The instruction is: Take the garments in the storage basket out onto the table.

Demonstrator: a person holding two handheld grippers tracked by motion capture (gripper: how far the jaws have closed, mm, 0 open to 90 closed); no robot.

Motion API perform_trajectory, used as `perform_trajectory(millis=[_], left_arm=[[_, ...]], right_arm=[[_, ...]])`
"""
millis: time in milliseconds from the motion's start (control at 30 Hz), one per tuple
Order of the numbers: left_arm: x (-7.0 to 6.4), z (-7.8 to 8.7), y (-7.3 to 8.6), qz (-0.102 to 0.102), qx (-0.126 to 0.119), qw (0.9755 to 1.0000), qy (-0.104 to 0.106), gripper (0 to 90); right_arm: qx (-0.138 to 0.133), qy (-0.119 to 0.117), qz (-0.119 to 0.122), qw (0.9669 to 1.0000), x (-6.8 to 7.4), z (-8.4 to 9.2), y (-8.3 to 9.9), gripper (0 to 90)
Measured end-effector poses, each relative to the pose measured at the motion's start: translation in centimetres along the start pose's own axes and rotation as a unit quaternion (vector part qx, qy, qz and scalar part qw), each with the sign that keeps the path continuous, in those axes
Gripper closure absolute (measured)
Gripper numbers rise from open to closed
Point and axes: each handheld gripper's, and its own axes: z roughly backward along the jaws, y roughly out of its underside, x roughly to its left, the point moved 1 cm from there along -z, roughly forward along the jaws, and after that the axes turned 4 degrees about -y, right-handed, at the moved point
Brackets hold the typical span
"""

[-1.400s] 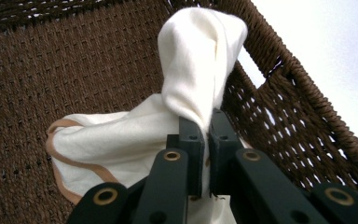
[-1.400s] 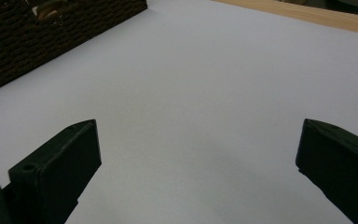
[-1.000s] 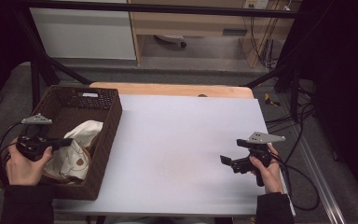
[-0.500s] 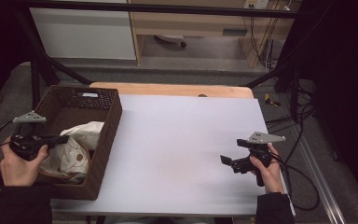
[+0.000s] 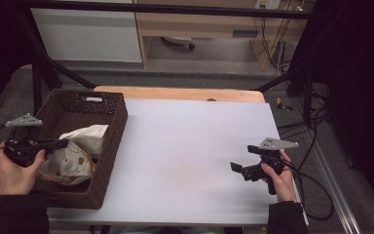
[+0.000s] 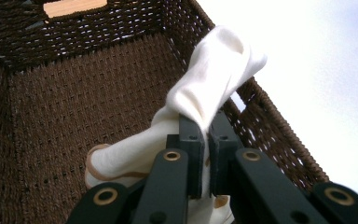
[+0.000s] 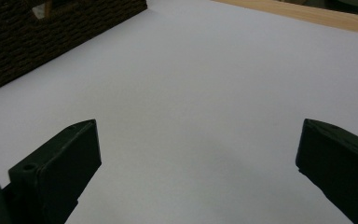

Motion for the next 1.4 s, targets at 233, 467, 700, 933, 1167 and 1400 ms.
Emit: perform_trajectory(millis=[233, 467, 700, 933, 1167, 1400], left_arm=[[0.3, 0.5, -0.3, -0.001, -0.004, 1.0, 0.003, 86.0], [0.4, 0.9, -0.6, -0.006, -0.004, 1.0, 0.005, 86.0], [0.3, 1.3, -1.1, -0.012, -0.005, 0.9999, 0.007, 86.0], [0.2, 1.7, -1.5, -0.018, -0.006, 0.9998, 0.007, 86.1], [0.1, 2.3, -2.1, -0.026, -0.006, 0.9996, 0.009, 86.0], [0.1, 2.7, -2.3, -0.032, -0.01, 0.9993, 0.017, 86.0]], right_arm=[[0.001, 0.0, -0.001, 1.0, 0.0, -0.1, 0.0, 0.5], [0.001, 0.0, -0.001, 1.0, 0.0, -0.1, 0.0, 0.5], [0.002, 0.001, 0.0, 1.0, 0.0, -0.1, 0.0, 0.5], [0.002, 0.001, 0.0, 1.0, 0.0, -0.1, 0.0, 0.4], [0.002, 0.001, 0.0, 1.0, 0.0, -0.1, 0.0, 0.4], [0.002, 0.002, -0.001, 1.0, 0.0, -0.1, 0.0, 0.5]])
